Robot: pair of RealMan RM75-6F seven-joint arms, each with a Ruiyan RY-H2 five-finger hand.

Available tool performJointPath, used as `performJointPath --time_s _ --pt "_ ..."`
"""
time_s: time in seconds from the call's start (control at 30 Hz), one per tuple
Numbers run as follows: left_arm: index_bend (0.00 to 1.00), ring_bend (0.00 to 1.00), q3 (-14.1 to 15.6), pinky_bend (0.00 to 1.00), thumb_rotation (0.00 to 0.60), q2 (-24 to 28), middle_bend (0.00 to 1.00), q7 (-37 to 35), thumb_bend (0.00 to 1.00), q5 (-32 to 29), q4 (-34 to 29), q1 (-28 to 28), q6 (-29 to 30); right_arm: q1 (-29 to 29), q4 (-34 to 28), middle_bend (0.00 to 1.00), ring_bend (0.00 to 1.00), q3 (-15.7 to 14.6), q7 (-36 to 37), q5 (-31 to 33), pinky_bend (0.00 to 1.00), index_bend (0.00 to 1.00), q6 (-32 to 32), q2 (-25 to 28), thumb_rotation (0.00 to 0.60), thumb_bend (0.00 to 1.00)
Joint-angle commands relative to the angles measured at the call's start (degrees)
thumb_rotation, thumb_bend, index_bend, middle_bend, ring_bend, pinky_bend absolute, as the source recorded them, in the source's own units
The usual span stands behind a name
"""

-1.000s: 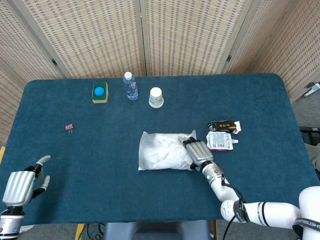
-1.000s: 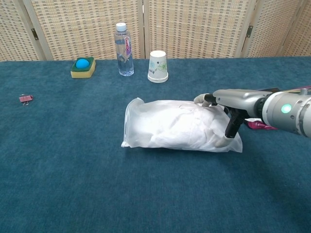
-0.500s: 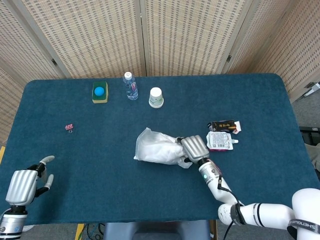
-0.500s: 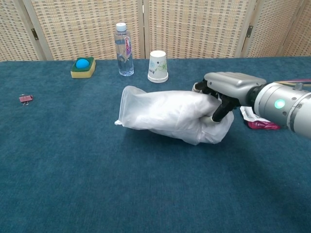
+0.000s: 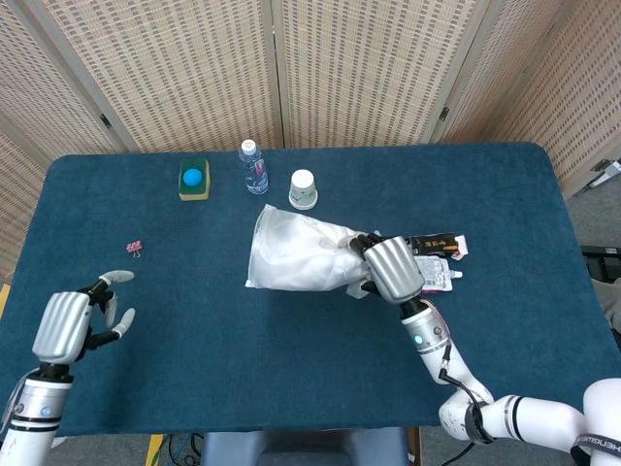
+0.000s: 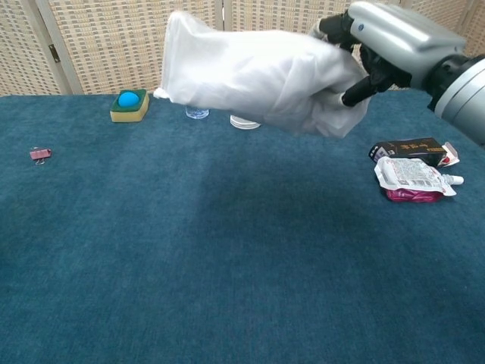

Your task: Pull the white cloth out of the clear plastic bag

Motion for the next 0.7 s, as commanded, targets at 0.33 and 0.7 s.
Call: performJointPath --time_s 0.33,0.7 --pt "0.37 0.80 -7.2 0.91 0.600 -0.4 1.00 4.7 0.15 -3.0 -7.7 -8.2 -3.8 -0.5 3.0 0.74 0.71 1.0 4.5 -12.7 0.80 0.62 8.4 -1.6 0.600 0.54" --pt "0.41 0.89 -9.1 0.96 0.600 1.2 1.00 5.8 0.12 -6.8 -16.2 -11.9 -6.8 0.7 5.3 0.74 0.71 2.7 6.0 -14.1 0.80 0.62 8.1 -4.8 0.600 0.54"
